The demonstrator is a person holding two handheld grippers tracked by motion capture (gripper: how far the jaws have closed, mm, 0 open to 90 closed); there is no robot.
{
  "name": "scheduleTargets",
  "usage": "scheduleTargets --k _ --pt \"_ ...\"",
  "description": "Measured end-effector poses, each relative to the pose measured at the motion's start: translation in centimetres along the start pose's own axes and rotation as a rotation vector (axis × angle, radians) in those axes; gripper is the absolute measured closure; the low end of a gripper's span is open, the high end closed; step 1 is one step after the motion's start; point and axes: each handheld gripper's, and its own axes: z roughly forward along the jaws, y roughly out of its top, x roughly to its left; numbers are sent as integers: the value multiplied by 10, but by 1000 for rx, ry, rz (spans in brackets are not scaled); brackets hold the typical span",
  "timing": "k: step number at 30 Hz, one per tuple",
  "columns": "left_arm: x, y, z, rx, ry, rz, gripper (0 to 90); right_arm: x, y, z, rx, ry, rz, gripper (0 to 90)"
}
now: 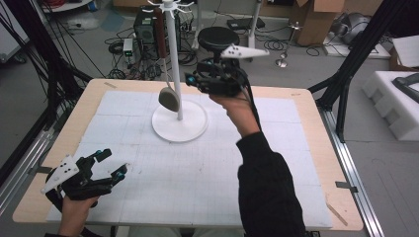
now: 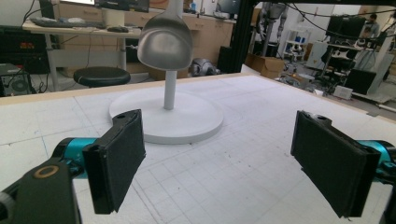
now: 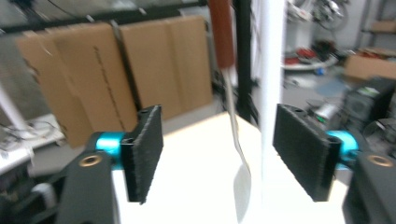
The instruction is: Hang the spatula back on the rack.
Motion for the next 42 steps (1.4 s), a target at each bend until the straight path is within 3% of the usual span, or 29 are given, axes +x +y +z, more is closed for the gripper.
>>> scheduleTargets --k 5,10,20,26,31,36,42 --pt "0 -2 2 9 7 -15 173 3 -42 -34 36 -71 -41 241" --pt "0 -4 4 7 19 -32 165 5 -82 -66 46 -155 -44 189" --pt "-1 -6 10 7 30 -42 166 16 -140 -123 40 -301 -73 171" --pt "1 -6 11 0 39 -38 168 16 -179 -160 37 -382 -19 167" --pt "0 -7 10 4 40 -30 168 21 -205 -189 52 -463 -14 166" --pt "-1 -10 8 12 41 -28 168 23 -223 -203 55 -511 43 166" --pt "-2 -11 4 6 41 -31 169 26 -235 -200 62 -525 35 166"
